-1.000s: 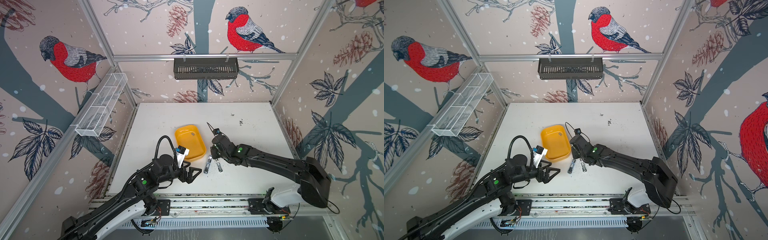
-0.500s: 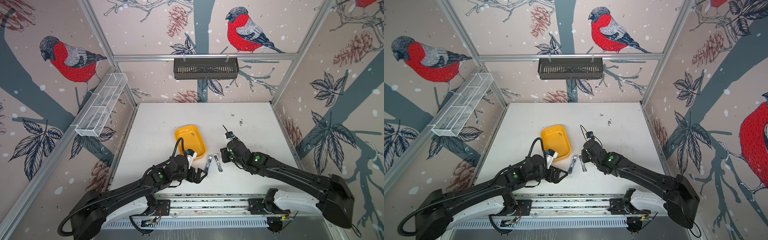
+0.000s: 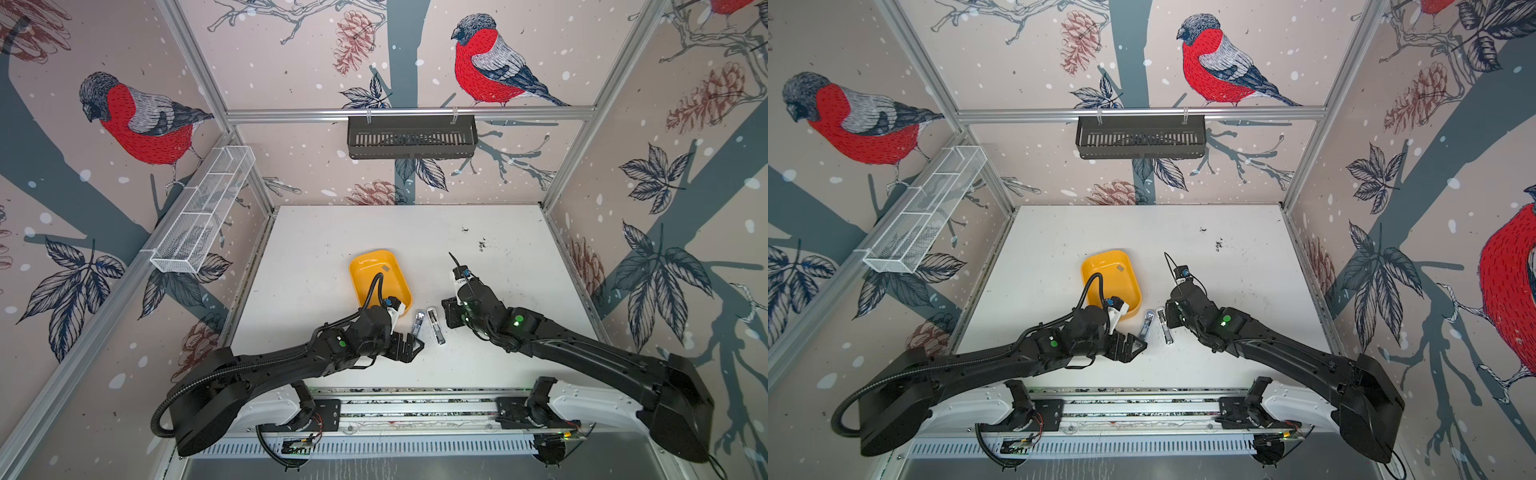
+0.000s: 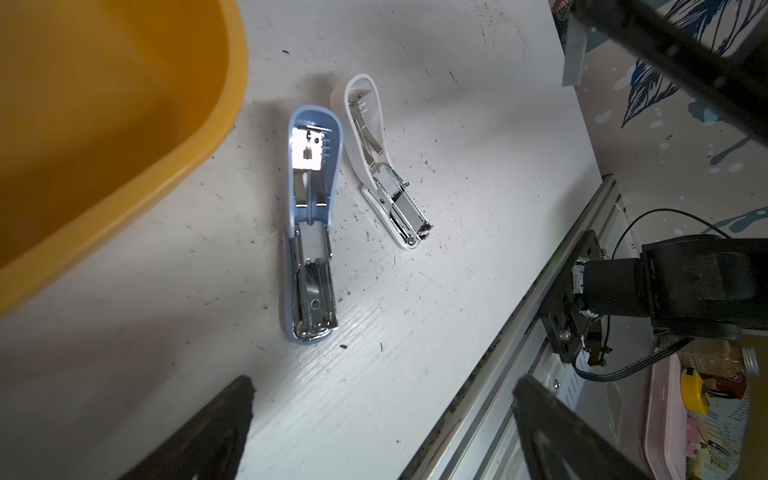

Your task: Load the staples into the stapler

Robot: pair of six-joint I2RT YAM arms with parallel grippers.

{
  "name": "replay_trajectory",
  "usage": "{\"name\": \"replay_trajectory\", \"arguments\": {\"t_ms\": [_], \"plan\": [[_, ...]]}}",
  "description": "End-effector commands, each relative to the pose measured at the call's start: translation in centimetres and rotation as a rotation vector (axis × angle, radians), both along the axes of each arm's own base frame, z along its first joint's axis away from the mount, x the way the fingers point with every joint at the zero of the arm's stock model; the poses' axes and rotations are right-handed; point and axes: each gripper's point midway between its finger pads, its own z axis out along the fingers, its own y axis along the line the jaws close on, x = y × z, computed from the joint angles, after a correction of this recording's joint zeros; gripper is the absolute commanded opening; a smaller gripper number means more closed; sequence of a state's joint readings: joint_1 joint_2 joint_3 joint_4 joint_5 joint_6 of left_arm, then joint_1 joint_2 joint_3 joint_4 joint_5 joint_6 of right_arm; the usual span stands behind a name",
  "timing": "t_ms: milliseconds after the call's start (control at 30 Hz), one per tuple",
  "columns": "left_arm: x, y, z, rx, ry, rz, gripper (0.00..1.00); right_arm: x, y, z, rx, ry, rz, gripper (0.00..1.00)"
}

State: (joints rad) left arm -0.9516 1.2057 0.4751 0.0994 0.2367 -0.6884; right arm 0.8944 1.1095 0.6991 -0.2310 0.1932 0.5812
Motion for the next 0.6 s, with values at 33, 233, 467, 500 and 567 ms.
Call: {"name": "replay_trajectory", "arguments": {"t_ms": [33,233,467,500,567], "plan": [[0.3,-1.4,0.4,-0.031,0.0,-0.018,0.97,0.0,0.0,0.4,0.023,0.0,-0.013,0.08],[0.1,-2.2,-0.1,-0.023,0.019,-0.036,0.97,-0.1,-0.4,0.5,0.017,-0.004,-0.022,0.08],[0.0,-2.6,-0.5,-0.012,0.032,-0.044,0.97,-0.1,-0.5,0.4,0.02,-0.004,-0.027,0.07],[0.0,-2.6,-0.6,-0.01,0.034,-0.039,0.97,-0.2,-0.5,0.4,0.022,-0.005,-0.027,0.07],[0.1,-2.7,-0.7,-0.008,0.034,-0.039,0.97,-0.2,-0.5,0.5,0.028,-0.008,-0.025,0.07]]}}
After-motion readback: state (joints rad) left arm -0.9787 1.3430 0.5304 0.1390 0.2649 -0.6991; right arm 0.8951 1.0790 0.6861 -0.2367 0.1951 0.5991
